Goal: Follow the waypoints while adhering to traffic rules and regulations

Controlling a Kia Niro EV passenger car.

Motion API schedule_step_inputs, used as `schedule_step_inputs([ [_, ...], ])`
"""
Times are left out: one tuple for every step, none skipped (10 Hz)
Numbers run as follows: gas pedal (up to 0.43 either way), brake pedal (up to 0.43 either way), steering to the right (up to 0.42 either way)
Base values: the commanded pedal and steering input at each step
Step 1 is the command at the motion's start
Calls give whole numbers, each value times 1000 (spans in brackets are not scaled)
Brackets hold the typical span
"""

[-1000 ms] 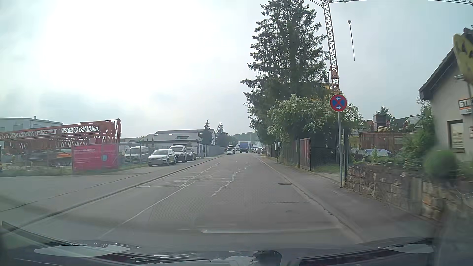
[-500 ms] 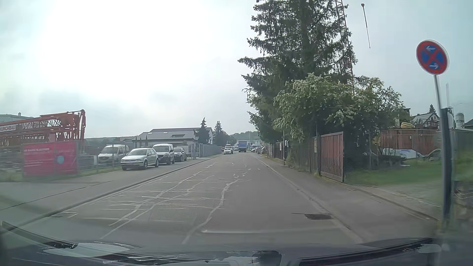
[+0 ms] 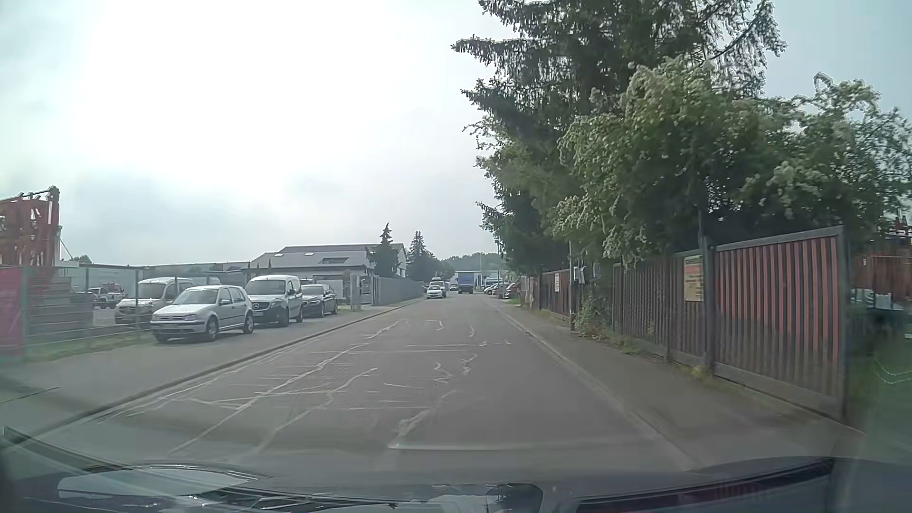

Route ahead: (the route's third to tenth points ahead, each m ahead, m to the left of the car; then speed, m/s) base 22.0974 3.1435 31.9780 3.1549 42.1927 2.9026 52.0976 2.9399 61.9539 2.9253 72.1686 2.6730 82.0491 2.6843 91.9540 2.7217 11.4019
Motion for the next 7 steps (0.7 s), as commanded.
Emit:
schedule_step_inputs([
  [98, 0, -1],
  [98, 0, -2],
  [98, 0, -2],
  [98, 0, -2],
  [98, 0, -2],
  [98, 0, -3],
  [110, 0, -3],
])
